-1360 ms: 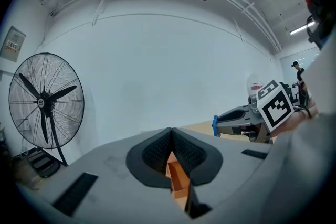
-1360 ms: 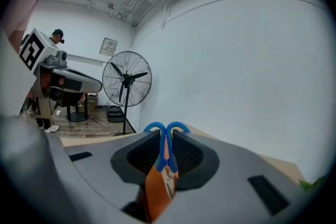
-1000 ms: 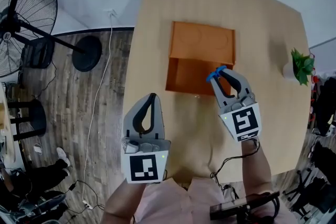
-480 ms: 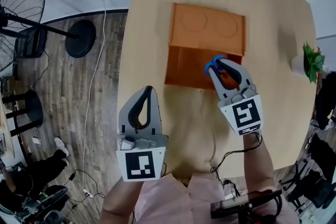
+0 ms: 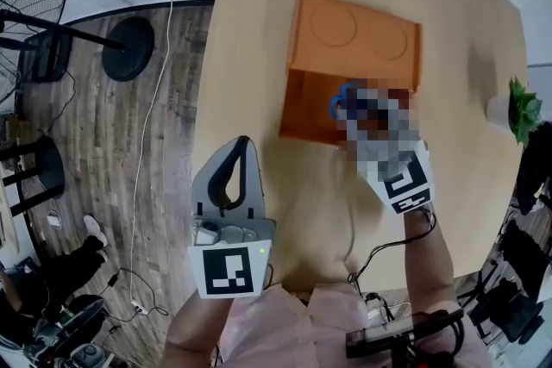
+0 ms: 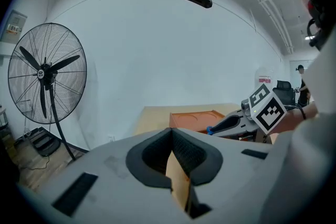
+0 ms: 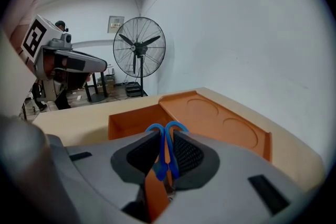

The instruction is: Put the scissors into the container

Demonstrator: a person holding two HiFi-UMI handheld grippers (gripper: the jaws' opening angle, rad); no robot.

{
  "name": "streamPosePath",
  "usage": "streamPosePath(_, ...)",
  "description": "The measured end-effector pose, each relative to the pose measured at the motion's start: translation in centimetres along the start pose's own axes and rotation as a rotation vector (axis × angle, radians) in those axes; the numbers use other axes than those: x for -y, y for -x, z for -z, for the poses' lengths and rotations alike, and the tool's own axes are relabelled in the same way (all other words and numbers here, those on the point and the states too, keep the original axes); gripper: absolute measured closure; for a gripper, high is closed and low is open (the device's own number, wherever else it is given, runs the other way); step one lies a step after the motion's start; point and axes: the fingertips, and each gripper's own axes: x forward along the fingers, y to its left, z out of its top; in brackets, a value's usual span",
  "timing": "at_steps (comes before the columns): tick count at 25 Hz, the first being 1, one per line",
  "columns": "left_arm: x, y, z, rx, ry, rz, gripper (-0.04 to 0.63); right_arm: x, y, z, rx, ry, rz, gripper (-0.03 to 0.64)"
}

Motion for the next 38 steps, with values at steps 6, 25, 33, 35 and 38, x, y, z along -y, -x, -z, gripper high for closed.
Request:
streamPosePath(6,-0.8,-0.3,0.9,-0.013,0.008,-0.006,0.591,-1.4,-2.1,1.5,-0.107,0.009,-0.093,0.537)
streamPosePath(25,-1.4,1.4,-0.7,0.029,-0.001,-0.033,0.591,-1.8,-0.2,-1.0,-0.017,-0.055,-0.050,0.528)
streamPosePath(33,1.6,4.9,-4.9,0.124,-0.054,-0.015,0.591,-2.7,6.9,-4.9,0.156,-0.104,0.059,0.547)
streamPosePath(35,2.7,6.1,-6.0,0.148,-0.070,-0.009,0.591,-3.0,9.1,-6.2,0.205,-0.108,0.094,0.561)
streamPosePath(38,4.4,7.4,-7.6,0.192,-0.101,0.001,0.591,-2.9,12.2,-8.0,0.299,-0.121,0.149,0.587)
